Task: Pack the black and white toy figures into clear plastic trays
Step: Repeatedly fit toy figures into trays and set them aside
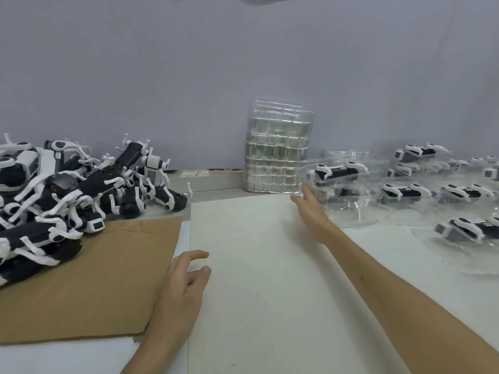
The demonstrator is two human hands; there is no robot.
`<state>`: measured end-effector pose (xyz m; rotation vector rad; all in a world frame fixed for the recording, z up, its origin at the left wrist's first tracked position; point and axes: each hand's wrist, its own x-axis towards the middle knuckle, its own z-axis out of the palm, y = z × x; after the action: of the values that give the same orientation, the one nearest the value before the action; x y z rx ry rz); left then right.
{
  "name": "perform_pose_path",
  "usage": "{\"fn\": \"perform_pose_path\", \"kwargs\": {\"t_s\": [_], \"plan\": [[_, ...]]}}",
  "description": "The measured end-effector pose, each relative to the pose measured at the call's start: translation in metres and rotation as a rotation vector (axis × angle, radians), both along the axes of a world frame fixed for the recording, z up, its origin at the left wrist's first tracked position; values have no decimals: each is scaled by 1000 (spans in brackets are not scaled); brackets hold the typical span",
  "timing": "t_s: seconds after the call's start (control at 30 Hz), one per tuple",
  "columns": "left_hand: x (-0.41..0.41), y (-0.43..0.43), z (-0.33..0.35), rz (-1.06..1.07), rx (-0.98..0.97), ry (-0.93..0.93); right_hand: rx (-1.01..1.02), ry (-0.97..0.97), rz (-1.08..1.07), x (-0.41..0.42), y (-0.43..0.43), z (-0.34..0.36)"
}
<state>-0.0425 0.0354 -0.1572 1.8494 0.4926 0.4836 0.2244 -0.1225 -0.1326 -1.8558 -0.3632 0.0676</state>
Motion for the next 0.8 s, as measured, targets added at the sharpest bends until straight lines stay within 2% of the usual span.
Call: {"fn": "perform_pose_path", "kwargs": {"t_s": [0.27, 0.53, 0.67, 0.8], "plan": [[0, 0, 1, 7, 7, -14, 13, 13, -110, 36, -40, -2], [1, 0, 1, 5, 23, -32, 119, 157, -160, 53, -67, 3], [4, 2, -2, 8, 65, -43, 118, 157, -113, 48, -61, 3], [9, 6, -10, -9, 86, -63, 93, 123, 20, 33, -44, 14]]}}
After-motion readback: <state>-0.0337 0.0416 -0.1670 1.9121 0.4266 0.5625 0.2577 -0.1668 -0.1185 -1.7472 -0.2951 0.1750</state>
